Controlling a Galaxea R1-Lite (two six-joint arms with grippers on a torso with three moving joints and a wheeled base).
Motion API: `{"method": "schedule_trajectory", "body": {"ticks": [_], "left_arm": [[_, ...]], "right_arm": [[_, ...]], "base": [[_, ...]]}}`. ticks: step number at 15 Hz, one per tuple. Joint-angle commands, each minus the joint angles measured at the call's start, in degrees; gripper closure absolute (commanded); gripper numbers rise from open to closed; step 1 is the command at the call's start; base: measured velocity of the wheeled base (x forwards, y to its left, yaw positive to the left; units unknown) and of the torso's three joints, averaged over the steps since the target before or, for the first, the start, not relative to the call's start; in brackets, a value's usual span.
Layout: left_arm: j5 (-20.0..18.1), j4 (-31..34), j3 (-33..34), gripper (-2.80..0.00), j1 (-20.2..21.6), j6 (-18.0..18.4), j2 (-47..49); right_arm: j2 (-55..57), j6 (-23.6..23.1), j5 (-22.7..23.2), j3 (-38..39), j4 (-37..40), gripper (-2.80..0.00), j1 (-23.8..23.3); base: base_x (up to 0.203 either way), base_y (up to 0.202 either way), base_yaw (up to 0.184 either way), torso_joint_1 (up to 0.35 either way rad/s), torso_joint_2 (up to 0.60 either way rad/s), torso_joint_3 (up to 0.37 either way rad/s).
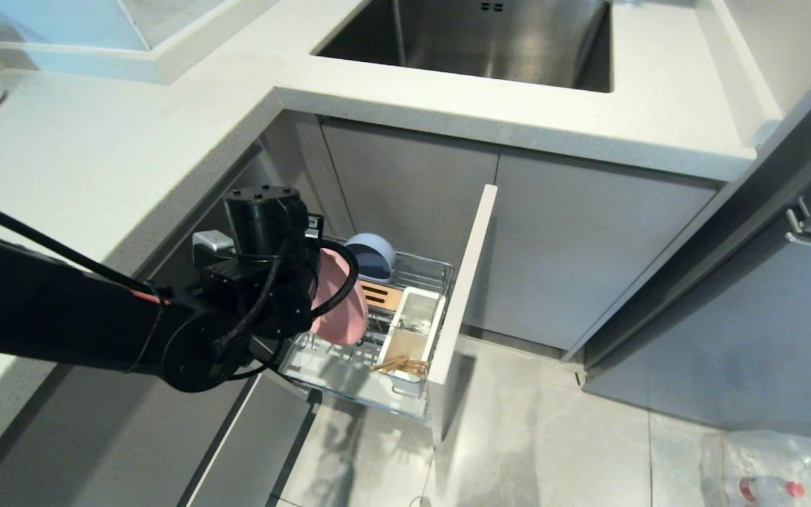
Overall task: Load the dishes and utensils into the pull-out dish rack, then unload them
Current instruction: Pick up the plate and place it in the cupboard
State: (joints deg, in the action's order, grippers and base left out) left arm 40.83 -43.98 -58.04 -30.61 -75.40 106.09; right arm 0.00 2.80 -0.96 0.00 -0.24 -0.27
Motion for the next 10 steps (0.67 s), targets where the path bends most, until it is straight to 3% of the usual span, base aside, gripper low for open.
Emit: {"method": "schedule_trajectory", "body": {"ticks": [1,10], "left_arm": [[0.15,-0.30,-0.34,0.00,-0.13,1.95,-1.09],[0.10,3.73,-0.40,0.00,-0.03,13.28,-5.10]], "right_arm": [[0.09,0.02,0.00,0.00,-0.02,0.00,0.00],[0.09,0.02,0.00,0.00,-0.02,0.00,0.00]], "base": [[0.000,0.000,0.000,0.000,0.00,0.000],[0.000,0.000,0.000,0.000,0.00,0.000]]}}
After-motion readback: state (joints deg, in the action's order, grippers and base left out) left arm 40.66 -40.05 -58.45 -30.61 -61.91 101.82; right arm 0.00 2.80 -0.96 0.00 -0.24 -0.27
